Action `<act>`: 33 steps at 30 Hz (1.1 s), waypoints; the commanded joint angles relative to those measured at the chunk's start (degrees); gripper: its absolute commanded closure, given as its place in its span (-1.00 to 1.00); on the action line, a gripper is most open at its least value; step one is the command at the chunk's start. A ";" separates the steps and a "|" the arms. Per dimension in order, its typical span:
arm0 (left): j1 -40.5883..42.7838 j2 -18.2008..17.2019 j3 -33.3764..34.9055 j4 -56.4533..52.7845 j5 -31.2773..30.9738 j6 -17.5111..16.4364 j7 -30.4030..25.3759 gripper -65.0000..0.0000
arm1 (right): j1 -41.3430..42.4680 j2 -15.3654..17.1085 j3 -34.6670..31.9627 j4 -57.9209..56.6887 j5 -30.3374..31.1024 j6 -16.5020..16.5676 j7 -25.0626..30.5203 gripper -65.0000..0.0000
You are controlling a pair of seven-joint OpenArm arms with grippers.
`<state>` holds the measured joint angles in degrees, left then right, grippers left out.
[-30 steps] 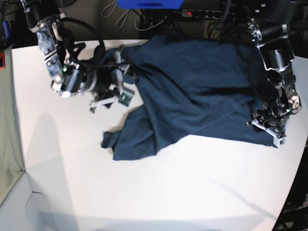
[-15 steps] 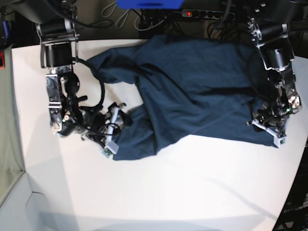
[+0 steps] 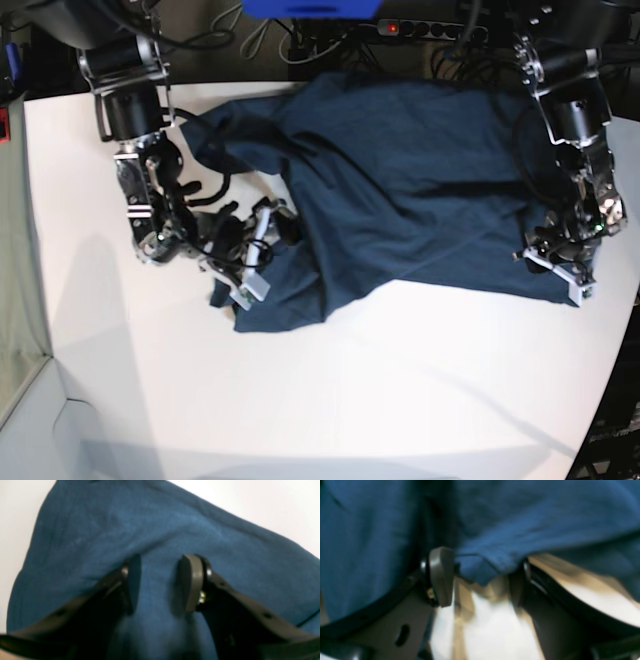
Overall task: Layout the t-shirt on the table in an organized manner, then fold the t-shirt properly
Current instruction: 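Regrasp the shirt with the right gripper and pull it outward, then release the shirt with the right gripper and move it along the edge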
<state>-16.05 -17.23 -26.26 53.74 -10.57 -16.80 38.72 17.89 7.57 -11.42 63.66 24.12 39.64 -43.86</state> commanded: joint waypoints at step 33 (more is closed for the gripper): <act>0.63 0.49 -0.16 12.59 0.68 -0.13 4.40 0.18 | -6.24 13.92 12.34 32.91 0.36 0.36 -10.43 1.00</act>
<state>-13.98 -15.97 -26.35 65.17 -9.52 -16.75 44.38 10.13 20.56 0.36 95.50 23.70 39.83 -55.90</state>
